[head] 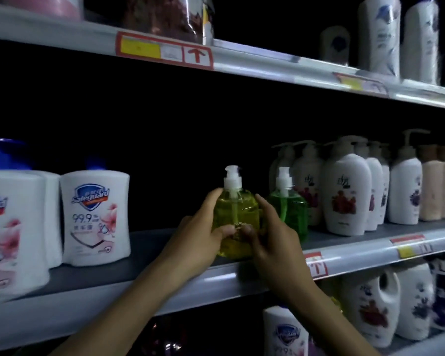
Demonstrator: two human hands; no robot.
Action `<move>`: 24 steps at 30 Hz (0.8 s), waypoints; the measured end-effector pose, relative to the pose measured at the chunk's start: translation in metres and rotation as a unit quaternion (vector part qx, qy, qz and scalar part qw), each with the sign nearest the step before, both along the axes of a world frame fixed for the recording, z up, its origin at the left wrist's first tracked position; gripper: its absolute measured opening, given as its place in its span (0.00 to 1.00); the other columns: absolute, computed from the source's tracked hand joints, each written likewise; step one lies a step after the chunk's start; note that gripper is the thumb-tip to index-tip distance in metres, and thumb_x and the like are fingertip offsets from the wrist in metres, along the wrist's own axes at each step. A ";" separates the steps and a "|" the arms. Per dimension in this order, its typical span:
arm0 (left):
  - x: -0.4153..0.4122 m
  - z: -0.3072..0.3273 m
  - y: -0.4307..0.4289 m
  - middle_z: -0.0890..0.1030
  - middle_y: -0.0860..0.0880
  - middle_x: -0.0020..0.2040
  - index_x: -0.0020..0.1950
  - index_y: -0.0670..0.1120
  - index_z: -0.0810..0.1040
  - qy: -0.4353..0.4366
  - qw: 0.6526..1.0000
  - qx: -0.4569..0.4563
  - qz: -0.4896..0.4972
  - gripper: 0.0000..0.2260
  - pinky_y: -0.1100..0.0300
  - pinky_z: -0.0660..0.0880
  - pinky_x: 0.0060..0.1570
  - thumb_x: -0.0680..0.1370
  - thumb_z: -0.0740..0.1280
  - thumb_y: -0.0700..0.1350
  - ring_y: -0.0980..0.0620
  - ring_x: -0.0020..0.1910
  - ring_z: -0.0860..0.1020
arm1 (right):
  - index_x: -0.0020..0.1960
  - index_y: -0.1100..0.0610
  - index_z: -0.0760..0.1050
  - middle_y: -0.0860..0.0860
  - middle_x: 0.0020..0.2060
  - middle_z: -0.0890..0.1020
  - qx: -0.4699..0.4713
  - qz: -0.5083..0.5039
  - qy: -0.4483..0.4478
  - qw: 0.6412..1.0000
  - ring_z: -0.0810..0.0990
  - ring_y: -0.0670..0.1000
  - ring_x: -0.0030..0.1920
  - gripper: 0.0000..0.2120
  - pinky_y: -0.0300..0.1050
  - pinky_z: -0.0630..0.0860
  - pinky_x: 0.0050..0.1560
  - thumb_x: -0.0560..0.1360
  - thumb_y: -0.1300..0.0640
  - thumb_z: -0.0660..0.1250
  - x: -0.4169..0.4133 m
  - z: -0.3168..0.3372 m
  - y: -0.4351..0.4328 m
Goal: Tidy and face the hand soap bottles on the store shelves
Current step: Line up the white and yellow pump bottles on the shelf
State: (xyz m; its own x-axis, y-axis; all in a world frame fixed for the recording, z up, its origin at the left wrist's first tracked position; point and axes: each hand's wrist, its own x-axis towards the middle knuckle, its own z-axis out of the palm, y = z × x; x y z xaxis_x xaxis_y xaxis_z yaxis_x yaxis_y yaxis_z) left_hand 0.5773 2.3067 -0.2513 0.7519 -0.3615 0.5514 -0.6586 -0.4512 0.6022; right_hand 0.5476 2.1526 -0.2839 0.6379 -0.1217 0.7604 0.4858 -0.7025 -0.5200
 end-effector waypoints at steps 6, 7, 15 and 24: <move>0.001 -0.002 -0.012 0.73 0.55 0.53 0.74 0.65 0.47 -0.008 0.998 0.063 0.027 0.29 0.63 0.70 0.35 0.80 0.61 0.54 0.59 0.40 0.74 | 0.66 0.51 0.73 0.49 0.57 0.80 0.025 -0.082 -0.061 0.994 0.79 0.49 0.54 0.17 0.53 0.79 0.55 0.78 0.57 0.65 -0.013 0.015 -0.036; 0.002 -0.002 -0.015 0.73 0.55 0.52 0.74 0.65 0.46 -0.008 0.997 0.064 0.033 0.29 0.62 0.70 0.36 0.80 0.61 0.54 0.61 0.39 0.73 | 0.66 0.52 0.72 0.50 0.59 0.79 0.061 -0.097 -0.067 0.991 0.79 0.49 0.55 0.17 0.54 0.79 0.56 0.78 0.58 0.64 -0.014 0.020 -0.046; -0.011 -0.007 -0.026 0.73 0.46 0.66 0.76 0.59 0.43 -0.088 0.982 0.105 0.131 0.29 0.48 0.75 0.54 0.81 0.57 0.55 0.45 0.59 0.75 | 0.75 0.46 0.54 0.47 0.60 0.73 0.035 0.005 0.170 0.985 0.74 0.48 0.55 0.43 0.42 0.74 0.53 0.69 0.53 0.76 0.003 0.031 -0.082; -0.008 -0.004 -0.023 0.69 0.49 0.69 0.77 0.55 0.47 -0.182 0.966 0.090 0.159 0.30 0.54 0.73 0.58 0.80 0.58 0.56 0.48 0.63 0.71 | 0.64 0.35 0.66 0.42 0.56 0.77 0.158 0.065 -0.037 0.985 0.80 0.46 0.54 0.40 0.44 0.82 0.49 0.58 0.52 0.81 -0.013 0.022 -0.079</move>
State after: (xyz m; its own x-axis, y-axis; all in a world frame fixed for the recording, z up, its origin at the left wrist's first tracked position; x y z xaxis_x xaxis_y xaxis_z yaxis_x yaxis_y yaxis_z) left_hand 0.5696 2.2842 -0.2557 0.6085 -0.2585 0.7503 -0.6229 -0.7414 0.2497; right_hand 0.5345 2.0736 -0.2618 0.6083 -0.2802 0.7426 0.6056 -0.4410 -0.6624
